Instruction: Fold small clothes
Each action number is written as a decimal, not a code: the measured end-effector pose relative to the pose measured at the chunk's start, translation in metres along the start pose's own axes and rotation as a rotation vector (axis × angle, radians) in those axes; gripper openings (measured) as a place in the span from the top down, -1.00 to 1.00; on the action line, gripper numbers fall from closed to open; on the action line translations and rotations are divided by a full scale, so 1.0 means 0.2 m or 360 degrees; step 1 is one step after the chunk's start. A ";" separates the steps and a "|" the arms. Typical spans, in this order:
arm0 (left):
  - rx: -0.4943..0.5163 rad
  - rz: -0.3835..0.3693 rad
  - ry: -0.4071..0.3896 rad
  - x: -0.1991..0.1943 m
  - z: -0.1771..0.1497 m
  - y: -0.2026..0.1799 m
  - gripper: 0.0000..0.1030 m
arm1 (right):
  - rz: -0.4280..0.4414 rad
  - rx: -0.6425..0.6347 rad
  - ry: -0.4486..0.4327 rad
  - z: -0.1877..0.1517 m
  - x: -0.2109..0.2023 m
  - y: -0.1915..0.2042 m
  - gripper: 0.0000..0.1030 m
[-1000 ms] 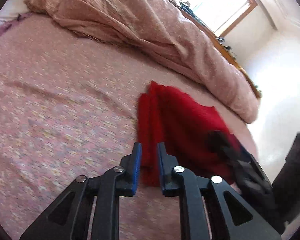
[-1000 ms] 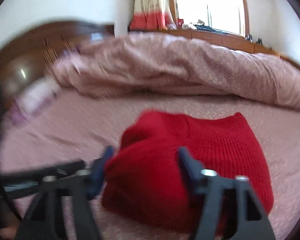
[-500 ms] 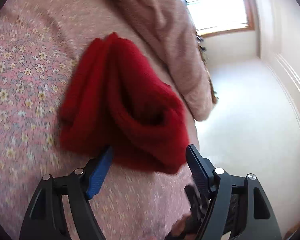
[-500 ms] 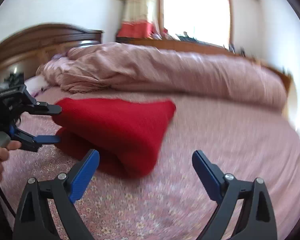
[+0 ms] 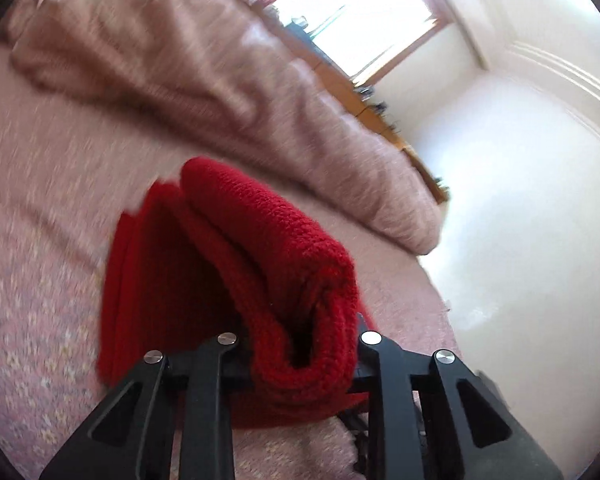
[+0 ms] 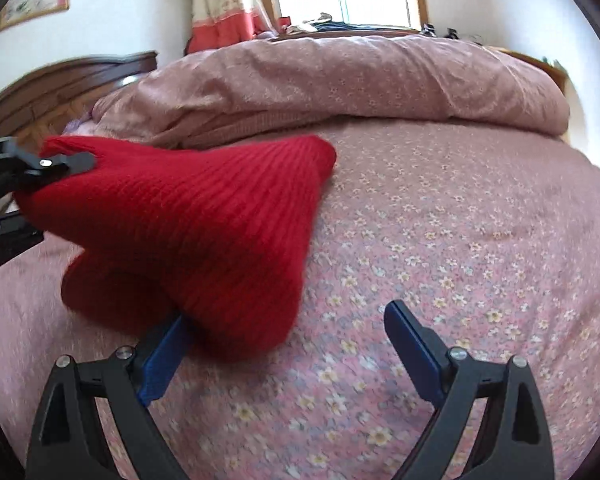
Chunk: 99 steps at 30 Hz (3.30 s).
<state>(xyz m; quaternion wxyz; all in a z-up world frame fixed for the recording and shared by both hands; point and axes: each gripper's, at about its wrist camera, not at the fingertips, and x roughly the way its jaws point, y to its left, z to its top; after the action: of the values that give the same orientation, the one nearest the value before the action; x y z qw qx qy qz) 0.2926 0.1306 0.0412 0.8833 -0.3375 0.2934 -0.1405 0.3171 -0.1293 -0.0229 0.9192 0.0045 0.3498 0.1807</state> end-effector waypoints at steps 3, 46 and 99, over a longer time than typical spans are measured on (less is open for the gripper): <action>0.0072 -0.0014 -0.0050 -0.02 0.02 -0.06 0.66 | 0.0004 -0.0041 0.0008 0.02 0.05 0.08 -0.87; -0.0046 0.0399 0.0086 -0.07 -0.17 0.34 0.32 | 0.0228 0.0254 -0.0215 0.06 -0.36 -0.13 -0.16; 0.0145 0.0413 0.0102 0.00 -0.10 0.22 0.55 | 0.0522 -0.0107 -0.0198 -0.01 -0.32 0.13 -0.15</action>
<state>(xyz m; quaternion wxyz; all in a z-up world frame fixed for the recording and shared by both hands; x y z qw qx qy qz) 0.2824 0.1517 -0.0002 0.8987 -0.2515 0.3560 -0.0490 0.2645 -0.1272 0.0200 0.8969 0.0420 0.2807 0.3391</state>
